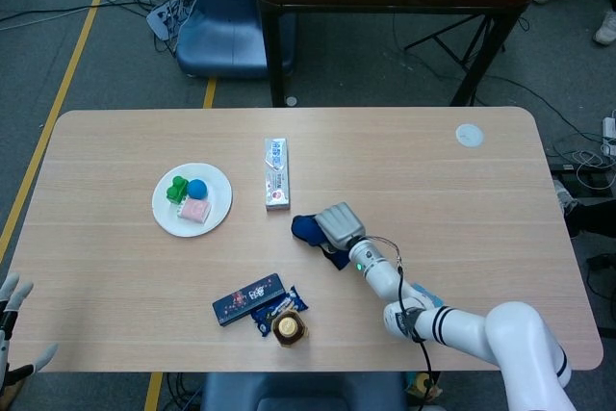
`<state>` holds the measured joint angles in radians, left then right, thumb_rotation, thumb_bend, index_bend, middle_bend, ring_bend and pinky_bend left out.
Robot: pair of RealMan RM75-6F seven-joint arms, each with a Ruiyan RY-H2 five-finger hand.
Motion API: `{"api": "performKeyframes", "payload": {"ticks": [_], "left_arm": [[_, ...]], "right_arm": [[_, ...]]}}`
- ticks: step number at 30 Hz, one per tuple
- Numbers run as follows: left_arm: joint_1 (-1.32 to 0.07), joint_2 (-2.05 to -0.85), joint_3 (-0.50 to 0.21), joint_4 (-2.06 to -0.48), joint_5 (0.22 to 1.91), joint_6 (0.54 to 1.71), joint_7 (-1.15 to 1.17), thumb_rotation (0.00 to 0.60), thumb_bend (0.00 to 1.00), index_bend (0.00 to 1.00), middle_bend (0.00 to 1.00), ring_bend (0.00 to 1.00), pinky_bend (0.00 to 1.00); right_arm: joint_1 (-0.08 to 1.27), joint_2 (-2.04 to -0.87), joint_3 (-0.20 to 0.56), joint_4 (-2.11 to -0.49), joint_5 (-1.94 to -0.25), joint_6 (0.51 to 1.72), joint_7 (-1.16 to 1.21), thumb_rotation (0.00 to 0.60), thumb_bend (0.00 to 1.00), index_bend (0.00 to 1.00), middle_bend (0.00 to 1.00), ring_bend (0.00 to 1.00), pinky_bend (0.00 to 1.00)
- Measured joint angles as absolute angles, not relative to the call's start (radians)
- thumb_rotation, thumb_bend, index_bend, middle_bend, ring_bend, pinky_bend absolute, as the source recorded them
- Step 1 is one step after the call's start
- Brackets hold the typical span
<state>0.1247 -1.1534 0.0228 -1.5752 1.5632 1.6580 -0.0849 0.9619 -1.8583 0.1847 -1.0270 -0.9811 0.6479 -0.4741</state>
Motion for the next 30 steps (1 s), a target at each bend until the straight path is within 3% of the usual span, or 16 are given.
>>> {"api": "performKeyframes", "payload": {"ticks": [9,22,30], "left_arm": [[0.121,-1.156,0.023,-1.577,1.567,1.653,-0.079,0.6,0.17,0.1,0.0,0.02,0.01],[0.122,-1.157,0.024,-1.575,1.568,1.652,-0.083,0.6,0.17,0.1,0.0,0.02,0.01],[0.119,-1.157,0.024,-1.572,1.574,1.652,-0.091,0.6,0.17,0.1,0.0,0.02,0.01]], "right_arm": [[0.947,-1.81,0.152,-1.135,-1.056,0.674,-0.427,0.6,0.55,0.69,0.56,0.56,0.67],[0.941,-1.828,0.16,-0.932,-0.898,0.647,-0.479,0.6,0.55,0.69,0.56,0.56,0.67],[0.91,-1.753,0.173,-0.976,-0.882,0.686,-0.479,0.6,0.55,0.69,0.56,0.56,0.67]]}}
